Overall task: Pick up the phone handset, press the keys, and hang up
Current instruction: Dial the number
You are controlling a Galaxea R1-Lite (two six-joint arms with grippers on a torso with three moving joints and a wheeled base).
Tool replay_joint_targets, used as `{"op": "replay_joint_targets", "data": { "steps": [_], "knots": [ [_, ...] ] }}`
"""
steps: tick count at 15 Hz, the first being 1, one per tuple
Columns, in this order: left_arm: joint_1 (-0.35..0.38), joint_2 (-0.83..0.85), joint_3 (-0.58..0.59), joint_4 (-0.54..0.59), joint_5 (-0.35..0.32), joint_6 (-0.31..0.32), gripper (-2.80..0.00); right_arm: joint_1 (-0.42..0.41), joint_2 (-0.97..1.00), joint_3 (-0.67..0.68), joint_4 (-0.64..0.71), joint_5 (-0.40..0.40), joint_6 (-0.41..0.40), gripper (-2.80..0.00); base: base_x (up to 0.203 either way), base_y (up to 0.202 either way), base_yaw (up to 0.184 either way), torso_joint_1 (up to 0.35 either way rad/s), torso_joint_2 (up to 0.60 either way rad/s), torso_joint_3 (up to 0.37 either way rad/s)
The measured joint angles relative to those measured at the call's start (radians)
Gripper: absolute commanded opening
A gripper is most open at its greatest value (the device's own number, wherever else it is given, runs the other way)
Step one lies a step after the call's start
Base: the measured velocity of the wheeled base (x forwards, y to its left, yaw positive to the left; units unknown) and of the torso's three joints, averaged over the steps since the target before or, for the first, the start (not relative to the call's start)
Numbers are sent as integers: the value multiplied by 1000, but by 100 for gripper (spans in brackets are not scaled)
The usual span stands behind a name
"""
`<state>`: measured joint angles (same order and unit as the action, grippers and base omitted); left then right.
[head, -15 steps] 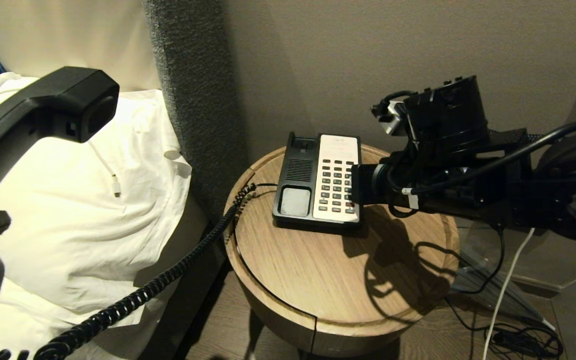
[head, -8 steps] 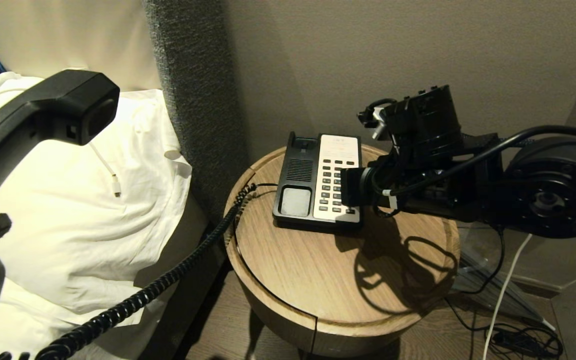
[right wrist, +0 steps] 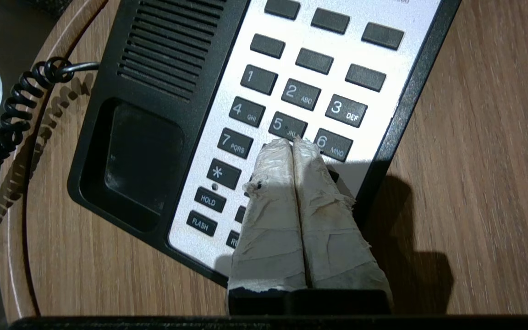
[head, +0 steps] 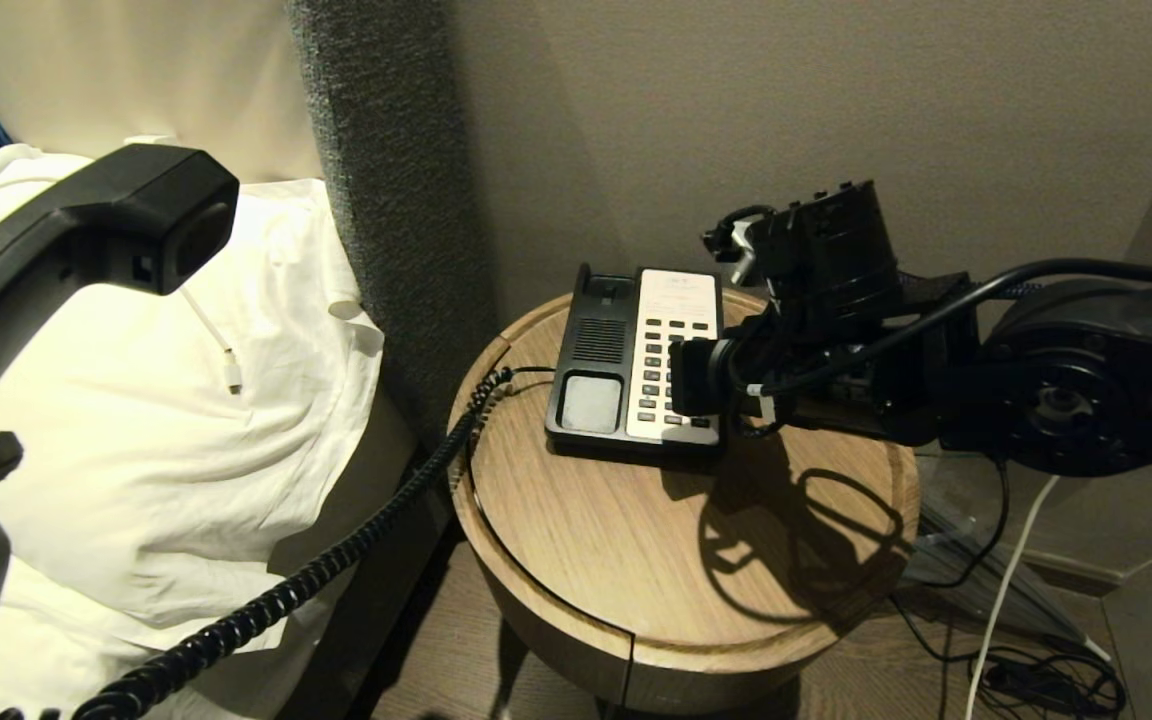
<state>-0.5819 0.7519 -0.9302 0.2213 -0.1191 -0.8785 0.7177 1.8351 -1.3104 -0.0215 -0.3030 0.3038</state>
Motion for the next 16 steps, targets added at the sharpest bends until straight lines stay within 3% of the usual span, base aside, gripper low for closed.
{"op": "replay_joint_targets", "data": {
  "steps": [16],
  "knots": [
    [-1, -14, 15, 0, 0, 0, -280, 0, 11, 63, -3, -8, -22, -280, 0, 0, 0, 0, 0, 0]
  ]
}}
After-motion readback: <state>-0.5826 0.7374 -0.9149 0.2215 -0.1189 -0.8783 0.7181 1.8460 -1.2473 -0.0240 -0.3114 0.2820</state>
